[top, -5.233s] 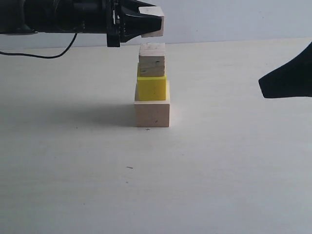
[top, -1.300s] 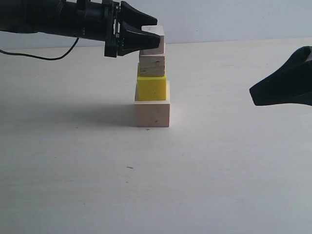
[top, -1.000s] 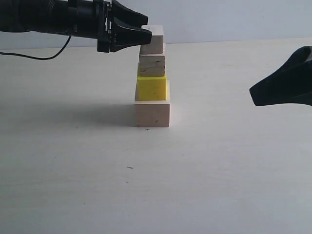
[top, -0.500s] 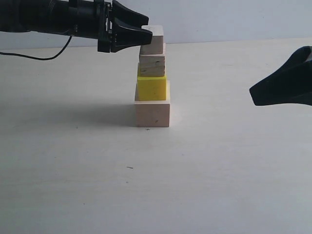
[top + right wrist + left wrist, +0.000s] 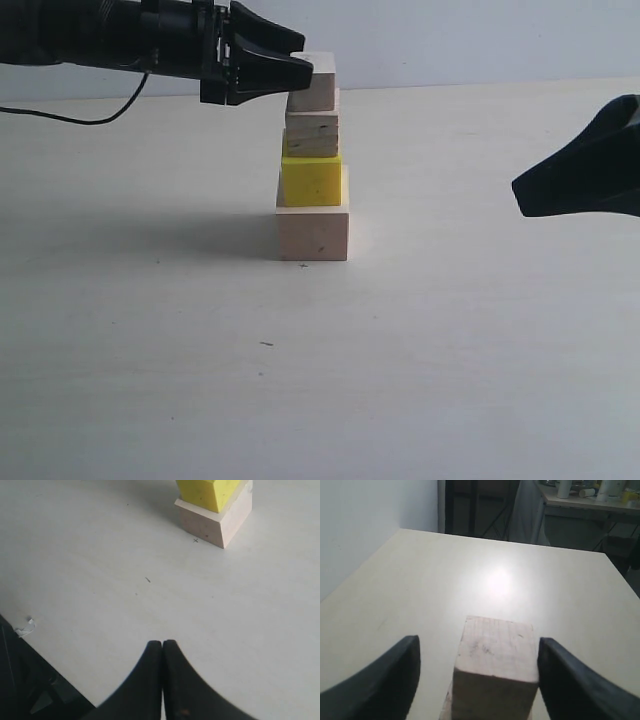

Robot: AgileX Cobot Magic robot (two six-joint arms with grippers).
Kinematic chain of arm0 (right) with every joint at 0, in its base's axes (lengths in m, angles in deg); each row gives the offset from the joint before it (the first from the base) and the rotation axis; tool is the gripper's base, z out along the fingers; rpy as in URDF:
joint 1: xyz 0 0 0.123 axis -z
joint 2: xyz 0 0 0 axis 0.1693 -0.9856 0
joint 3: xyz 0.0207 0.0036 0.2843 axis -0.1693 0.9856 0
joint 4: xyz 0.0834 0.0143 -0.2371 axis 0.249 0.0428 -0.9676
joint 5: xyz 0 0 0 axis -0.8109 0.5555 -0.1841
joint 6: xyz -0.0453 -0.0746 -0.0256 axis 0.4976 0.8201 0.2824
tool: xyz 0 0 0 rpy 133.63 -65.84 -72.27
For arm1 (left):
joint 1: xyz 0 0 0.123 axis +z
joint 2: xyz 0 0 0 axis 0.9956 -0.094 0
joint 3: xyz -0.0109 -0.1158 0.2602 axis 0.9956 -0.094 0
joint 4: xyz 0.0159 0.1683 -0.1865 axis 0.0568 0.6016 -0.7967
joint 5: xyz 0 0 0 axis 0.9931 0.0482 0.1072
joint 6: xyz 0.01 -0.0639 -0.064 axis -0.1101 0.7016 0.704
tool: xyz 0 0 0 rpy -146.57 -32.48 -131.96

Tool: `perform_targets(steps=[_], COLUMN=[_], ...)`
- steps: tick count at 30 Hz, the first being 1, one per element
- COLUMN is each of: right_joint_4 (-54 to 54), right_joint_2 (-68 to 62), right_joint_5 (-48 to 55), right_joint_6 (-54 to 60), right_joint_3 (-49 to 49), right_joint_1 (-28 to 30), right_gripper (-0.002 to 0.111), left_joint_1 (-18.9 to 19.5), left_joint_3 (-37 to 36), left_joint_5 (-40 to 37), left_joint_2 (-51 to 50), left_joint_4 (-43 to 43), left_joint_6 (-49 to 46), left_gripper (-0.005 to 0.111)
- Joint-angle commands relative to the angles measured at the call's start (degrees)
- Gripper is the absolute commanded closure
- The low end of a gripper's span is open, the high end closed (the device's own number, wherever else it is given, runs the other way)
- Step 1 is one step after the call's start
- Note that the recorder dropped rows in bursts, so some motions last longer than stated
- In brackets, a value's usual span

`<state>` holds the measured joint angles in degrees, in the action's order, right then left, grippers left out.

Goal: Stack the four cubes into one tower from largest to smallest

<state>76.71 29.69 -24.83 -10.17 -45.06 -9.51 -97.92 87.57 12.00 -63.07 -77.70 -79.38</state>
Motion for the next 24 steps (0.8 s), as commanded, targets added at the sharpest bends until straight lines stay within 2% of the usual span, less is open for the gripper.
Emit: perform_targets(steps=[1, 10, 13, 16, 17, 21, 22, 24], right_joint_4=[-0.45, -1.67, -4.45, -6.66, -6.65, -9.20, -14.45, -19.17], right_joint_2=[-0.20, 0.05, 0.05, 0.05, 0.05, -1.43, -4.67, -9.60], right_joint_5=[-0.46, -0.24, -0.89, -4.00, -5.70, -12.89, -15.37, -17.38], right_joint_6=[0.59, 0.59, 0.59, 0.59, 0.18, -5.52, -12.04, -17.16], right_joint_3=[0.05, 0.05, 0.05, 0.05, 0.05, 0.05, 0.05, 0.05], right_joint_1=[-0.07, -0.07, -0.07, -0.07, -0.07, -0.07, -0.07, -0.07], right_gripper=[0.108, 0.108, 0.108, 0.108, 0.108, 0.108, 0.108, 0.108], left_joint_1=[0.13, 0.13, 0.22, 0.22, 0.22, 1.22, 1.82, 1.95], left_joint_3=[0.38, 0.38, 0.38, 0.38, 0.38, 0.10, -0.92, -2.30], left_joint_5=[-0.30, -0.30, -0.30, -0.30, -0.30, -0.30, 1.67, 3.16], left_joint_2=[2.81, 9.39, 13.24, 16.76, 18.36, 21.31, 21.55, 21.55], left_joint_4=[-0.12, 2.35, 6.30, 10.75, 13.93, 26.32, 27.34, 26.05], left_joint_6=[1.02, 4.14, 4.14, 6.26, 10.27, 22.90, 26.65, 31.20], left_gripper=[0.042, 0.045, 0.077, 0.100, 0.107, 0.107, 0.107, 0.107])
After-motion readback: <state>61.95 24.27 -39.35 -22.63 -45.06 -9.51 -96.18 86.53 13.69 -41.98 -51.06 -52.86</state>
